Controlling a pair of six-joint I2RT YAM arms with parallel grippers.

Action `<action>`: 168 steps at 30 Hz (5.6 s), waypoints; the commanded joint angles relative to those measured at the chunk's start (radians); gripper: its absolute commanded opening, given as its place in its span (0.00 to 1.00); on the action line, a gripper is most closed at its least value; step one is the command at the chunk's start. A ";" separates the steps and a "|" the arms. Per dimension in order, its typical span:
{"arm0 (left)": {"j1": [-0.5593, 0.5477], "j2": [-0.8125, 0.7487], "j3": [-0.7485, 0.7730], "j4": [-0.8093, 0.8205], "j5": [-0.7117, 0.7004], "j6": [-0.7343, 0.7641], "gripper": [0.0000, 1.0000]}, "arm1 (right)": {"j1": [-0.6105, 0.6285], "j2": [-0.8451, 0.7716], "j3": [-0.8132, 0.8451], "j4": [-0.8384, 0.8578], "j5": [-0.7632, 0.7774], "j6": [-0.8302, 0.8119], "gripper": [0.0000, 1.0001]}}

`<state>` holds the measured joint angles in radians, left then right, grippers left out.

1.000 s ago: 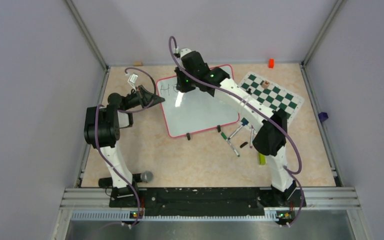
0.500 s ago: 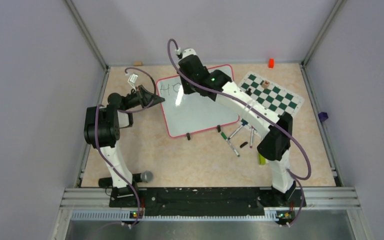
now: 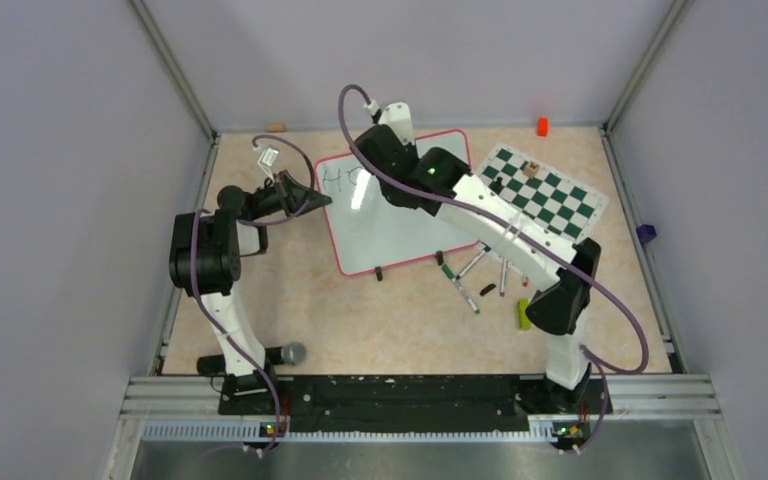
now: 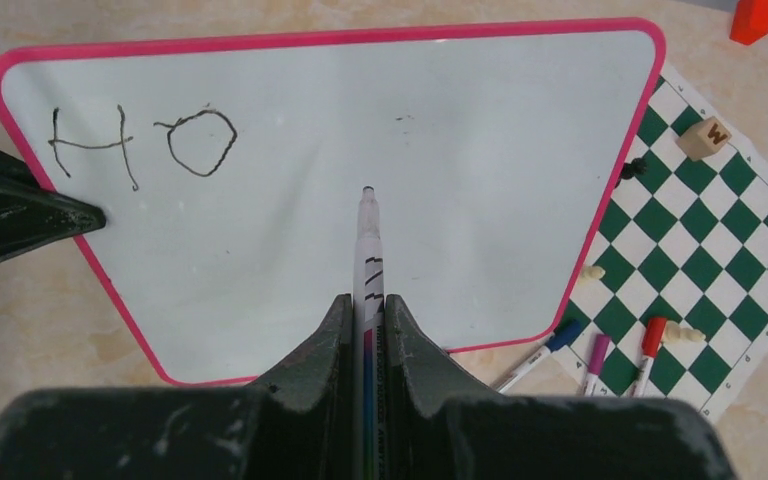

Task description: Write a sentence on the whiteboard

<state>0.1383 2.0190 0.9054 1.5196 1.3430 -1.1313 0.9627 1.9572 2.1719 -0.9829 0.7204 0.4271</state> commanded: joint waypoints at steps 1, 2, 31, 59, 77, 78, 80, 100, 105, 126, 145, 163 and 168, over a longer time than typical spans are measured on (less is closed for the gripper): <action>-0.023 -0.016 0.007 0.100 0.061 0.002 0.00 | -0.055 -0.109 0.003 -0.025 -0.067 0.023 0.00; -0.023 -0.018 0.005 0.100 0.059 0.002 0.00 | -0.082 -0.109 0.017 -0.026 -0.147 0.017 0.00; -0.023 -0.048 -0.049 0.099 0.025 0.038 0.00 | -0.160 -0.222 -0.190 0.239 -0.298 -0.189 0.00; -0.089 -0.322 0.118 -1.495 -0.254 1.283 0.00 | -0.182 -0.366 -0.376 0.362 -0.351 -0.183 0.00; -0.054 -0.233 0.191 -1.510 -0.267 1.176 0.00 | -0.180 -0.333 -0.369 0.388 -0.442 -0.167 0.00; -0.054 -0.237 0.188 -1.507 -0.265 1.177 0.00 | -0.180 -0.326 -0.366 0.391 -0.444 -0.166 0.00; -0.053 -0.248 0.171 -1.479 -0.268 1.166 0.00 | -0.179 -0.306 -0.351 0.392 -0.450 -0.164 0.00; -0.054 -0.248 0.164 -1.454 -0.272 1.147 0.00 | -0.129 -0.052 -0.095 0.262 -0.397 -0.193 0.00; -0.054 -0.247 0.165 -1.455 -0.269 1.150 0.00 | -0.129 0.058 0.102 0.086 -0.364 -0.167 0.00; -0.066 -0.246 0.173 -1.474 -0.301 1.157 0.00 | -0.131 0.162 0.209 0.007 -0.366 -0.153 0.00; -0.089 -0.247 0.190 -1.515 -0.328 1.196 0.00 | -0.133 0.159 0.205 0.067 -0.356 -0.182 0.00; -0.094 -0.246 0.193 -1.515 -0.332 1.201 0.00 | -0.148 0.186 0.225 0.108 -0.368 -0.186 0.00; -0.095 -0.248 0.193 -1.516 -0.332 1.203 0.00 | -0.150 0.204 0.226 0.109 -0.367 -0.188 0.00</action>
<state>0.0761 1.7435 1.1114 0.0364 1.1683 -0.0811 0.8196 2.1361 2.3455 -0.9020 0.3508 0.2523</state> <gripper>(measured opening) 0.092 0.100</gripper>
